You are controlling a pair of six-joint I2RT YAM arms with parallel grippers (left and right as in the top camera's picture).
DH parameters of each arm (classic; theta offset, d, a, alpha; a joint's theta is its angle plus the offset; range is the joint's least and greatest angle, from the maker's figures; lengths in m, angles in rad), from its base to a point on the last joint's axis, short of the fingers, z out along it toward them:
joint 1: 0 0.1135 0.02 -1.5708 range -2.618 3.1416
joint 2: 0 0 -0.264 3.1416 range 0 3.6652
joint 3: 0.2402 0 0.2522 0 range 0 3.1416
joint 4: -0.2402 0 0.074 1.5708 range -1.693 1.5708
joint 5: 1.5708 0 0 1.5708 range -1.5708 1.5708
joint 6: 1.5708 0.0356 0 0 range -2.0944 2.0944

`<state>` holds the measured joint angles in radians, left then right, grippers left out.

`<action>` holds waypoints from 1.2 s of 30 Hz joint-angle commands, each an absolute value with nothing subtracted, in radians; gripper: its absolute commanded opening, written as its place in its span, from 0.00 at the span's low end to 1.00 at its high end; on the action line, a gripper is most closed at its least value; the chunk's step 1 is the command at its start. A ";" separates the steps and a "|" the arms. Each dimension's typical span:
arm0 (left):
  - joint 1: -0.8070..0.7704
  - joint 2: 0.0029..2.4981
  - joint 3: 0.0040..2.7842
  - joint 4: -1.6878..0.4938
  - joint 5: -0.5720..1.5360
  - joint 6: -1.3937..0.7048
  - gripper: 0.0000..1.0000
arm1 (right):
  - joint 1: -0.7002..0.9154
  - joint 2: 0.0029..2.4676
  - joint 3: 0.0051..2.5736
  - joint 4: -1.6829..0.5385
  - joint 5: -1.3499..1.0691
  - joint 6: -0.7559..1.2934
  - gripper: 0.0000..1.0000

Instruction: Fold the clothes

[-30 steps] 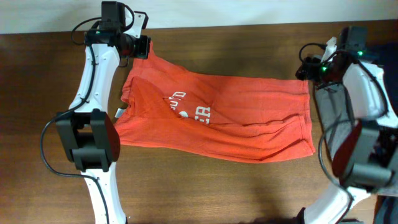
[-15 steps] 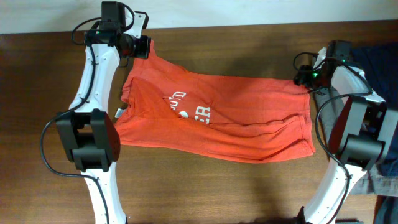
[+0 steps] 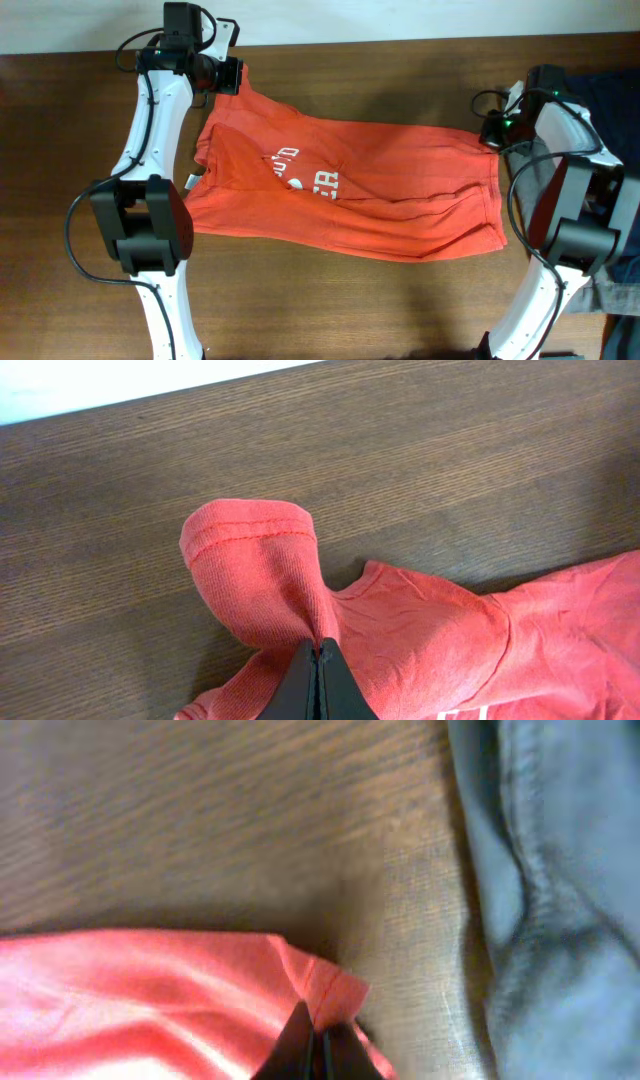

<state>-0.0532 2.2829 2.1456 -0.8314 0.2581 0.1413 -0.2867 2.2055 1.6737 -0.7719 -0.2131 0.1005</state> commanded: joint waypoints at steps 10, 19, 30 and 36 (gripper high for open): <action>-0.051 2.193 2.152 -1.054 0.185 0.148 0.00 | -0.290 1.919 1.747 -1.045 -0.191 0.085 0.04; -0.051 2.193 2.152 -1.332 0.141 0.148 0.00 | -0.290 1.897 1.745 -1.302 -0.080 0.083 0.04; -0.051 2.193 2.151 -1.540 0.043 0.148 0.00 | -0.288 1.897 1.745 -1.469 0.115 0.086 0.06; -0.051 2.193 2.151 -1.586 0.035 0.148 0.00 | -0.288 1.897 1.744 -1.505 0.118 0.086 0.10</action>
